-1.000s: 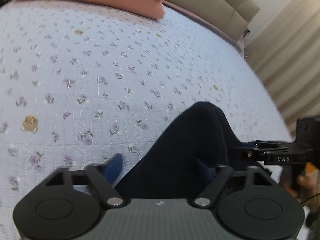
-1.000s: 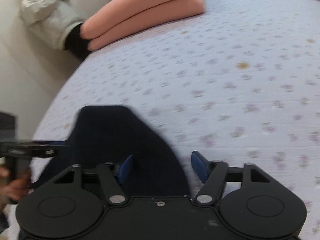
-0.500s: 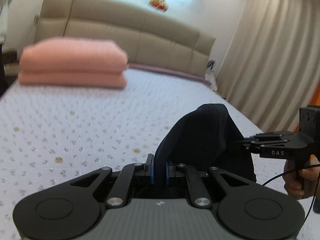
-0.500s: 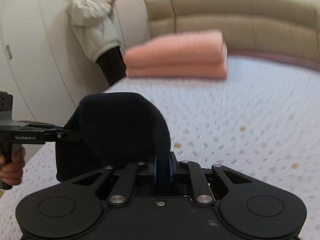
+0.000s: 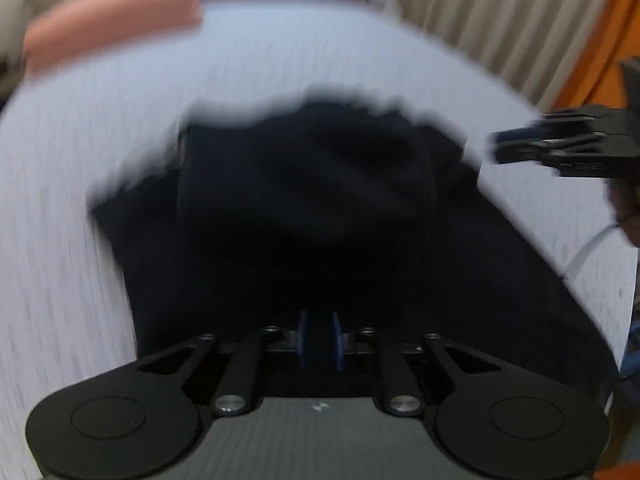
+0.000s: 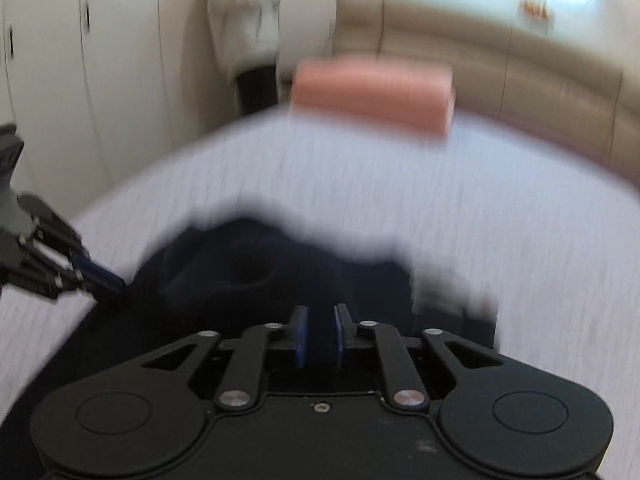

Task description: Fold large clothes

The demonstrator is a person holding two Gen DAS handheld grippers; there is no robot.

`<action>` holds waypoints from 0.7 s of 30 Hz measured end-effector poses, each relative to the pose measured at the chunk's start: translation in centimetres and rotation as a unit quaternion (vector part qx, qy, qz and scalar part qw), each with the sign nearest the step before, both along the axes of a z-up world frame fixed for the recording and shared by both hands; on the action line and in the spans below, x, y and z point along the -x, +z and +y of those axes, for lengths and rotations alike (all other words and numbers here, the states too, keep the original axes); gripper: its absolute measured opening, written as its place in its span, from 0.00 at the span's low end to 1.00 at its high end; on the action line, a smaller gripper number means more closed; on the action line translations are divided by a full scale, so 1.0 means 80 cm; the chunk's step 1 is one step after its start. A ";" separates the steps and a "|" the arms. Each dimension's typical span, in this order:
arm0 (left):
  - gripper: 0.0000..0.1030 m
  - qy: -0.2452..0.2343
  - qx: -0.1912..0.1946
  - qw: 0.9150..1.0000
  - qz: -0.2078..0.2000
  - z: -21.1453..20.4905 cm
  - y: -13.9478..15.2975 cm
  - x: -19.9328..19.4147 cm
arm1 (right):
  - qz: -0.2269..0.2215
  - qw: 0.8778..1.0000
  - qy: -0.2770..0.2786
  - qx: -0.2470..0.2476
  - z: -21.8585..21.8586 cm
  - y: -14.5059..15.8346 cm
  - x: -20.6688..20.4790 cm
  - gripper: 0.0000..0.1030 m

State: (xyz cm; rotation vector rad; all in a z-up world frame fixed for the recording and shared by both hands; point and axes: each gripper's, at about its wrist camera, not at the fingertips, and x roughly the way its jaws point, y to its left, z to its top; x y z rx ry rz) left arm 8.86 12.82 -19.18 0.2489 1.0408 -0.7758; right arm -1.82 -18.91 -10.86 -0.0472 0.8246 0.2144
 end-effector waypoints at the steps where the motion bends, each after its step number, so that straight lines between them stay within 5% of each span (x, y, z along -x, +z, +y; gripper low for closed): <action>1: 0.18 0.017 -0.001 1.000 0.015 0.009 -0.008 0.007 | 0.028 0.999 -0.018 -0.008 -0.005 -0.012 0.012 0.33; 4: 0.33 0.100 0.059 0.992 0.049 0.030 -0.014 -0.005 | 0.086 0.989 -0.083 -0.087 -0.031 -0.031 0.026 0.36; 6: 0.59 0.161 0.110 0.979 0.052 0.033 -0.012 -0.028 | 0.087 0.977 -0.130 -0.144 -0.043 -0.035 0.016 0.64; 9: 0.74 0.239 0.187 0.951 0.057 0.028 -0.013 -0.069 | 0.070 0.956 -0.187 -0.215 -0.050 -0.040 -0.029 0.72; 11: 0.74 0.269 0.215 0.935 0.083 0.018 -0.024 -0.090 | 0.064 0.940 -0.219 -0.252 -0.059 -0.048 -0.055 0.72; 14: 0.69 0.274 0.202 0.932 0.123 -0.005 -0.047 -0.110 | 0.090 0.919 -0.258 -0.283 -0.060 -0.068 -0.083 0.72; 16: 0.57 0.283 0.211 0.924 0.145 -0.013 -0.065 -0.121 | 0.099 0.907 -0.269 -0.309 -0.065 -0.080 -0.093 0.72; 17: 0.39 0.285 0.224 0.920 0.149 -0.014 -0.075 -0.117 | 0.109 0.904 -0.276 -0.308 -0.066 -0.087 -0.100 0.70; 18: 0.07 0.286 0.233 0.917 0.151 -0.018 -0.082 -0.121 | 0.116 0.902 -0.280 -0.309 -0.066 -0.092 -0.106 0.59; 19: 0.07 0.288 0.232 0.917 0.149 -0.020 -0.085 -0.124 | 0.115 0.900 -0.275 -0.319 -0.066 -0.096 -0.109 0.44; 20: 0.07 0.291 0.235 0.917 0.140 -0.020 -0.085 -0.126 | 0.113 0.897 -0.270 -0.330 -0.067 -0.096 -0.110 0.13; 21: 0.07 0.291 0.254 0.914 0.126 -0.015 -0.079 -0.123 | 0.104 0.896 -0.267 -0.338 -0.071 -0.092 -0.109 0.13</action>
